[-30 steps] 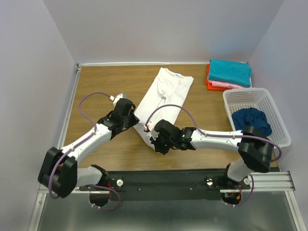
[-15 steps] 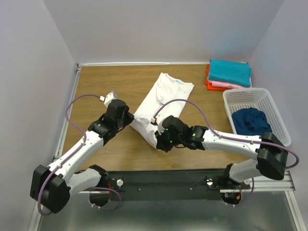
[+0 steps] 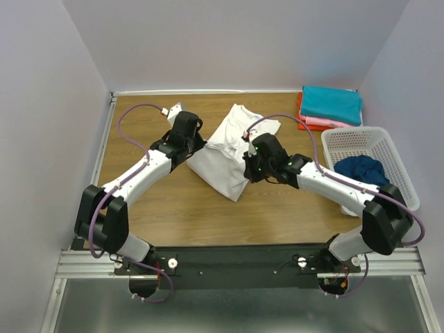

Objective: Fold and stack the t-shirts
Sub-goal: Fold the tshirt

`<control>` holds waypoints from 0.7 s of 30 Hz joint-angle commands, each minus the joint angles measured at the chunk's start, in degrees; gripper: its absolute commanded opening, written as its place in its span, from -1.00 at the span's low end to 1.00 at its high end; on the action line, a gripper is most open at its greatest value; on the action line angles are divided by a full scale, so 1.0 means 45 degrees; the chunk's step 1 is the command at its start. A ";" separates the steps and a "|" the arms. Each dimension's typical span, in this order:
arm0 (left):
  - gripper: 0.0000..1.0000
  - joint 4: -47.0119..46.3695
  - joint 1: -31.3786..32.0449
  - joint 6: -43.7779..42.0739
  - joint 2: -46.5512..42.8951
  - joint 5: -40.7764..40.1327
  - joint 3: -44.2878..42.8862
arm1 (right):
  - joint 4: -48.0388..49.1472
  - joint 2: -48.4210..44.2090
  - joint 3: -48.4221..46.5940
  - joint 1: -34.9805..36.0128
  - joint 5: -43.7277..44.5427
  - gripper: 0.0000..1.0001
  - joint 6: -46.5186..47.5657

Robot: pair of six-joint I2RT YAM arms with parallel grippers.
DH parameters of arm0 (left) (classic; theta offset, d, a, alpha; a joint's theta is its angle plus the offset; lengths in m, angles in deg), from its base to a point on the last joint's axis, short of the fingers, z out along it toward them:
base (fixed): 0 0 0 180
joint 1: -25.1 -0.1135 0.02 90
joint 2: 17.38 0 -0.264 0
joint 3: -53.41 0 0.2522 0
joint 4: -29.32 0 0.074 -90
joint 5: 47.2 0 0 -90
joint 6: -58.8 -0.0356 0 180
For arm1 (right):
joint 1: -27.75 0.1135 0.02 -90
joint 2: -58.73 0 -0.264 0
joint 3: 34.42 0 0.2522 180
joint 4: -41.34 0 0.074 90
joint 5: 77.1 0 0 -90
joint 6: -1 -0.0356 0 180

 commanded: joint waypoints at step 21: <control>-0.90 -0.1079 -0.1566 -0.2959 0.5730 0.2169 -0.4288 | -0.0250 0.5378 -0.4039 -0.3143 -0.0750 -0.65 0.2897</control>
